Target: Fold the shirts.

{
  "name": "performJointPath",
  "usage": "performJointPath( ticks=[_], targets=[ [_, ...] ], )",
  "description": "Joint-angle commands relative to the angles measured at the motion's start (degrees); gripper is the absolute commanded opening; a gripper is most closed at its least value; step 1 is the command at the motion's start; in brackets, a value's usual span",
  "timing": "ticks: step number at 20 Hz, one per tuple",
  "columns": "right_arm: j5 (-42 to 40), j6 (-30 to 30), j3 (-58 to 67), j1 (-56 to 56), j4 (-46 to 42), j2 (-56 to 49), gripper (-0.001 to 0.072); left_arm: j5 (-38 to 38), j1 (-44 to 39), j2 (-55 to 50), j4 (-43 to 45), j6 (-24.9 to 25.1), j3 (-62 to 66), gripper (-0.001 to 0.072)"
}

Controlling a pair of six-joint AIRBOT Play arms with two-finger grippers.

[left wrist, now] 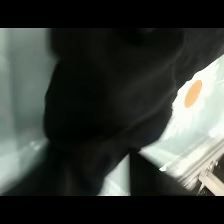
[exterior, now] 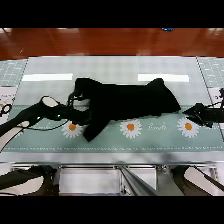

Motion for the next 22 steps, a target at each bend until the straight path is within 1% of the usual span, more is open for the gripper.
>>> performJointPath(
  ticks=[1,6,8,12,14,17,19,22],
  targets=[
    [0.0,0.0,0.0,0.0,-0.3,0.0,0.0408,-6.3,-0.3,-5.4,0.9,2.4,4.9,0.0021],
    [0.0,0.1,0.0,0.0,-2.9,-2.5,0.0408,-10.1,3.9,-5.0,0.9,3.4,8.7,0.0021],
    [0.0,0.0,0.0,0.0,-0.5,-5.4,0.0408,-10.4,4.3,-5.0,0.8,3.3,9.1,0.0021],
    [-0.4,-4.4,0.0,3.1,6.4,-11.6,0.0408,-10.3,4.3,-5.0,0.8,3.3,9.1,0.0021],
    [-1.5,-4.7,1.1,5.9,7.0,-14.7,0.0408,-10.3,4.3,-5.0,0.8,3.3,9.1,0.0021],
    [-4.2,-3.6,4.9,9.4,7.5,-18.5,0.0408,-10.3,4.3,-5.0,0.8,3.3,9.1,0.0021],
    [-7.1,-1.0,7.8,10.8,7.5,-20.0,0.0408,-10.3,4.3,-5.0,0.8,3.3,9.1,0.0021],
    [-9.3,1.8,11.6,12.8,7.8,-22.7,0.0407,-9.8,4.3,-5.0,0.8,3.3,9.1,0.0021]
  ],
)
